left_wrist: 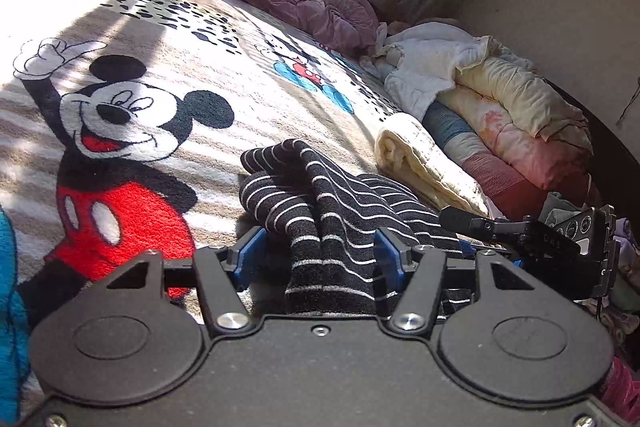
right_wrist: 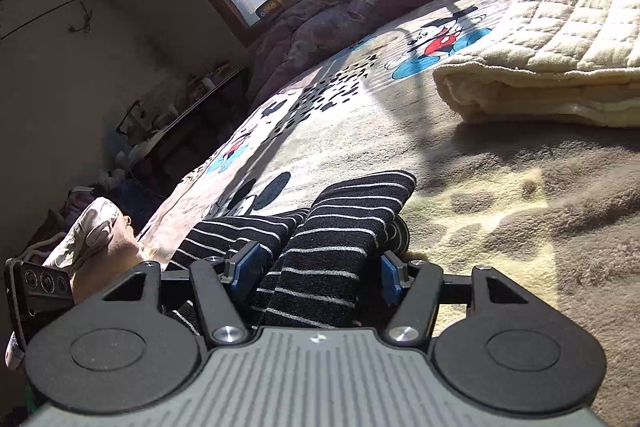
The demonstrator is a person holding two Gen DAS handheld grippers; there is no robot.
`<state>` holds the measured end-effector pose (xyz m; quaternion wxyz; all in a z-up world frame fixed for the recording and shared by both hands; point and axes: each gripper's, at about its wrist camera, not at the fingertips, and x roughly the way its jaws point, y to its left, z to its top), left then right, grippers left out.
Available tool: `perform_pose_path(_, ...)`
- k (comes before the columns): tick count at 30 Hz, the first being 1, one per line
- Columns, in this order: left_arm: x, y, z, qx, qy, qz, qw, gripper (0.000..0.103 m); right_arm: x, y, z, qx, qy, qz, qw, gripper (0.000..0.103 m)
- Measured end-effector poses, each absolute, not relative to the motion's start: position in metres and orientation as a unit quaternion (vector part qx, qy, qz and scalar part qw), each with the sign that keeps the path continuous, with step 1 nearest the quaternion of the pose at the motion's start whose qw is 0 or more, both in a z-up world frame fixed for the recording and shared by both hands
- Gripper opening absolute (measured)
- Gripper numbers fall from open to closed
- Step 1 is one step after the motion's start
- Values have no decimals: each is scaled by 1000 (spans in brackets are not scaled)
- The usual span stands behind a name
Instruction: Fold clothes
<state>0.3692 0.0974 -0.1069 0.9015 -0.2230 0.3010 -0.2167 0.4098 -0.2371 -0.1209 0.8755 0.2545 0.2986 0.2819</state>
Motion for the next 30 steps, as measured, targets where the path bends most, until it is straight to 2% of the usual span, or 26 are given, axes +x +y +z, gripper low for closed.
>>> perform_pose_path(1, 369, 99, -106, -224, 302, -214, 901, 58, 409, -241, -121, 260, 296, 282, 875, 77)
perform_pose_path(19, 401, 113, -87, -269, 304, -179, 896, 58, 364, -281, -129, 291, 299, 204, 885, 77)
perform_pose_path(26, 434, 120, -100, -363, 362, -207, 833, 57, 332, -272, -134, 279, 311, 195, 888, 77)
perform_pose_path(30, 444, 123, -103, -391, 369, -213, 816, 57, 327, -276, -143, 321, 313, 195, 872, 77)
